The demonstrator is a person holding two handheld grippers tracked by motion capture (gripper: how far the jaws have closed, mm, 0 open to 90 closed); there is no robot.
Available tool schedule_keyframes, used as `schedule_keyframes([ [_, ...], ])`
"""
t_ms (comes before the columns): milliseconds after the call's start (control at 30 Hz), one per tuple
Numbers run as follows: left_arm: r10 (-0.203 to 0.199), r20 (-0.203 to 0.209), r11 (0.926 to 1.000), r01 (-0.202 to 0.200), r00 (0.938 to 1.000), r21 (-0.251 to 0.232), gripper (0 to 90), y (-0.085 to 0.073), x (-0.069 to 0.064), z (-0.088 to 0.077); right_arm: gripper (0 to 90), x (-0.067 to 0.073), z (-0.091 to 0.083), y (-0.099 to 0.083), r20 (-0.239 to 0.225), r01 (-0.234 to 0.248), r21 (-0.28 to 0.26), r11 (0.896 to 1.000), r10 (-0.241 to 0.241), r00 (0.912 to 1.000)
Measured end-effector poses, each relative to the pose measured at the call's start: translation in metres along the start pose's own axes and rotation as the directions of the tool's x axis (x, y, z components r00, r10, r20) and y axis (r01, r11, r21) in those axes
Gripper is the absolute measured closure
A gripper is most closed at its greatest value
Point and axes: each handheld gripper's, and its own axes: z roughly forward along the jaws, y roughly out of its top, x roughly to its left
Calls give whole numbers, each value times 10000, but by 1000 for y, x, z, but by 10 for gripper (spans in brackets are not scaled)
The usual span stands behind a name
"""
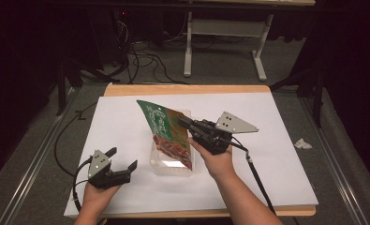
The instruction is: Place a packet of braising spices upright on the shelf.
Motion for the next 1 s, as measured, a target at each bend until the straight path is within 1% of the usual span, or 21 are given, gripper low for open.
schedule_keyframes([
  [33, -6, 4, 10000, 6, 10000, -10, 103, 0, 0, 0, 900, 0, 0, -1, 62, 49, -52, 10000, -48, 10000],
  [133, 22, 16, 10000, -22, 10000, 38, 103, 0, 0, 1, 900, -3, -1, -6, 268, -9, -153, 9999, 13, 9996],
  [267, 69, 36, 9999, -69, 10000, 74, 103, 0, 0, 1, 900, -8, -3, -12, 472, 1, -42, 10000, 1, 9989],
  [467, 54, 19, 10000, -54, 10000, 69, 104, 0, 0, 1, 900, -10, -4, -20, 569, -70, -32, 10000, 72, 9984],
  [633, 32, 22, 10000, -32, 10000, 51, 103, 0, 0, 1, 900, -8, -5, -21, 578, 23, -68, 10000, -19, 9983],
  [733, 34, 27, 10000, -34, 10000, 61, 103, 0, 0, 1, 900, -8, -6, -25, 602, 13, 77, 10000, -18, 9982],
  [833, 74, 44, 9999, -74, 10000, 90, 104, 0, 0, 1, 900, -10, -9, -31, 656, -210, 79, 9997, 204, 9976],
  [1000, 90, 50, 9999, -91, 9999, 106, 104, 0, -1, 1, 900, -12, -16, -34, 731, -383, -17, 9993, 383, 9966],
])
